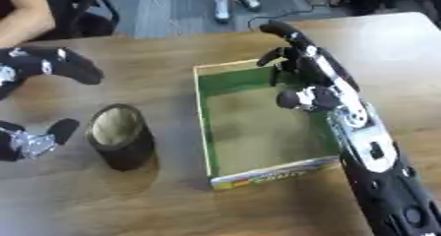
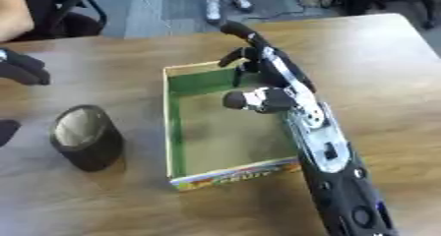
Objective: Pick up objects on the table and place them in the box.
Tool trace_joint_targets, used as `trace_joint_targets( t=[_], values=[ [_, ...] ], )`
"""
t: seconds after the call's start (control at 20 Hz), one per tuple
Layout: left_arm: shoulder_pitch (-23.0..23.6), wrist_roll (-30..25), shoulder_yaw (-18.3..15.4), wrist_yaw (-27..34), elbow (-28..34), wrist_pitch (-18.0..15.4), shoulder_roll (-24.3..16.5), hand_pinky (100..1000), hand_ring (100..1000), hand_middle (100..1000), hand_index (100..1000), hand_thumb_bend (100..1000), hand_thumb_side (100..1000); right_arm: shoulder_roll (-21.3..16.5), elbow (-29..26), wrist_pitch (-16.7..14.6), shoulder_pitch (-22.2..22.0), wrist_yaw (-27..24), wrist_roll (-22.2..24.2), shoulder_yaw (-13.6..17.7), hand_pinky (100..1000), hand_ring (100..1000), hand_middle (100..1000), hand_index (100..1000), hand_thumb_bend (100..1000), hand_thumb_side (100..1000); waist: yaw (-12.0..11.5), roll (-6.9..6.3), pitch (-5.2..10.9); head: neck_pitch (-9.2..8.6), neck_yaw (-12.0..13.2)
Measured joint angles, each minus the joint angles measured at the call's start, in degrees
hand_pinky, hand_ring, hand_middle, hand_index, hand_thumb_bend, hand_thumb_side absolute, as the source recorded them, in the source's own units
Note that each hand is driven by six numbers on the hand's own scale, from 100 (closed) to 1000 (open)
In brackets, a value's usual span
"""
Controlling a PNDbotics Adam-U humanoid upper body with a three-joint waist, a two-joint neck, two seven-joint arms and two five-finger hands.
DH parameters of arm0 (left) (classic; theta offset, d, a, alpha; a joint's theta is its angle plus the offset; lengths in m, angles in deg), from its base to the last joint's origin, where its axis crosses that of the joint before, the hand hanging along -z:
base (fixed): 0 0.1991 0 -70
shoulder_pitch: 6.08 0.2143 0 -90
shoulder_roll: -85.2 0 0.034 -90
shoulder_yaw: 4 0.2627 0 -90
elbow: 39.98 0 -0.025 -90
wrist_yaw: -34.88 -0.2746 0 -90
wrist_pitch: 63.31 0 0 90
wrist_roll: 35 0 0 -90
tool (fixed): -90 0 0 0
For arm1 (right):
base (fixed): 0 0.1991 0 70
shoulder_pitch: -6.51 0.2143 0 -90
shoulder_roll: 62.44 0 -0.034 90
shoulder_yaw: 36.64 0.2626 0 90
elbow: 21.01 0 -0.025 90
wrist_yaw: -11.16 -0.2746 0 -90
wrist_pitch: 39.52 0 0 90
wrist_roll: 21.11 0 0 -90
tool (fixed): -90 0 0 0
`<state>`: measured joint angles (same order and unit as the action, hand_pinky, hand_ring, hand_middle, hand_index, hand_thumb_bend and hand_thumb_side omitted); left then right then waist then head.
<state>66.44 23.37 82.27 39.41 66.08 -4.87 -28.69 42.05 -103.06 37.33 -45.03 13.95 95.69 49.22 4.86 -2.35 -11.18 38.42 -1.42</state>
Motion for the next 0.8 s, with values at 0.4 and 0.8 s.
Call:
trace_joint_targets(
  t=[0.4,0.8],
  values=[
    [-0.6,0.0,-0.4,-4.9,-2.8,0.0,0.4,876,756,755,822,229,325,0.0,0.0,0.0,0.1,0.0,0.0,0.0,390,653,941,992,1000,541,0.2,0.00,-0.04,-0.38,0.0],
    [-0.6,0.0,-1.1,-7.9,-2.8,0.0,0.4,885,762,758,822,253,337,0.0,0.0,0.0,0.1,0.0,0.0,0.0,390,653,941,992,1000,541,0.0,0.00,-0.04,-0.40,0.0]
  ],
)
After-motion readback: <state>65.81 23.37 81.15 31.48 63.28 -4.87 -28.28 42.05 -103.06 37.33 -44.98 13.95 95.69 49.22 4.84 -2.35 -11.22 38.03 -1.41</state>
